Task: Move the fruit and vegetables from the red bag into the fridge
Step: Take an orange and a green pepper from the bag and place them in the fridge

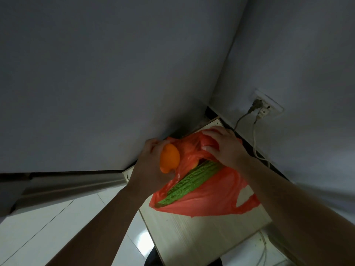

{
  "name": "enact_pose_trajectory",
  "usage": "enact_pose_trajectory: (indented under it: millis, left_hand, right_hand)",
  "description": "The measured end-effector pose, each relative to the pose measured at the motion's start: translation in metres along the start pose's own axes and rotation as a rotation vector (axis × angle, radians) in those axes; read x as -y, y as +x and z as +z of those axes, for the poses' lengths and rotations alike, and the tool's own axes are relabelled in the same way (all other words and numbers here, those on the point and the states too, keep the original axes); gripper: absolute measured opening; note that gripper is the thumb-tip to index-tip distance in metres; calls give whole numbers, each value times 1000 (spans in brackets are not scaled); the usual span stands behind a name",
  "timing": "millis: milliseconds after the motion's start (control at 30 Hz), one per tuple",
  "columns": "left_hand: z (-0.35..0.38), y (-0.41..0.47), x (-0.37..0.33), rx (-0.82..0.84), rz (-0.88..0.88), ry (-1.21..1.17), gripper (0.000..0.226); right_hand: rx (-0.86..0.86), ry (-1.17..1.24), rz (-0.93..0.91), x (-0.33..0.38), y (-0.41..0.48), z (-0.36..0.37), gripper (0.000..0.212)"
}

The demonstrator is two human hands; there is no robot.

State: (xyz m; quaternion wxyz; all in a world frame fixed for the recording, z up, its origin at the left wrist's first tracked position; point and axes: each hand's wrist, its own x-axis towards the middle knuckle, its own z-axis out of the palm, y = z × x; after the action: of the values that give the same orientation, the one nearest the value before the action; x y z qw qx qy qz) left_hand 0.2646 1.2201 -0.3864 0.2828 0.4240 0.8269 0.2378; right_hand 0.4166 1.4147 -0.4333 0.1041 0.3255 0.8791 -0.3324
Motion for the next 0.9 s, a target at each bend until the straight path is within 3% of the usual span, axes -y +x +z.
enact_pose_trajectory:
  millis: [100, 300, 433, 533, 633, 733, 900]
  left_hand:
    - [2, -1, 1, -16, -17, -11, 82]
    - [4, -5, 0, -27, -15, -19, 82]
    - [5, -4, -2, -9, -8, 5, 82]
    - [4, -3, -3, 4, -7, -21, 81]
    - [5, -3, -4, 8, -11, -20, 82]
    - [7, -3, -5, -9, -3, -30, 81]
    - [8, -3, -7, -20, 12, -45, 80]
  right_hand:
    - [26, 157, 93, -5, -3, 4, 47]
    - [-87, 300, 162, -17, -24, 14, 34]
    - [-88, 131, 152, -15, -30, 7, 41]
    - [-227, -138, -66, -12, -47, 0, 36]
    - [-66, -231, -279, -12, -65, 6, 49]
    - [101, -212, -203, -18, -66, 12, 75]
    - [171, 9, -63, -11, -41, 9, 67]
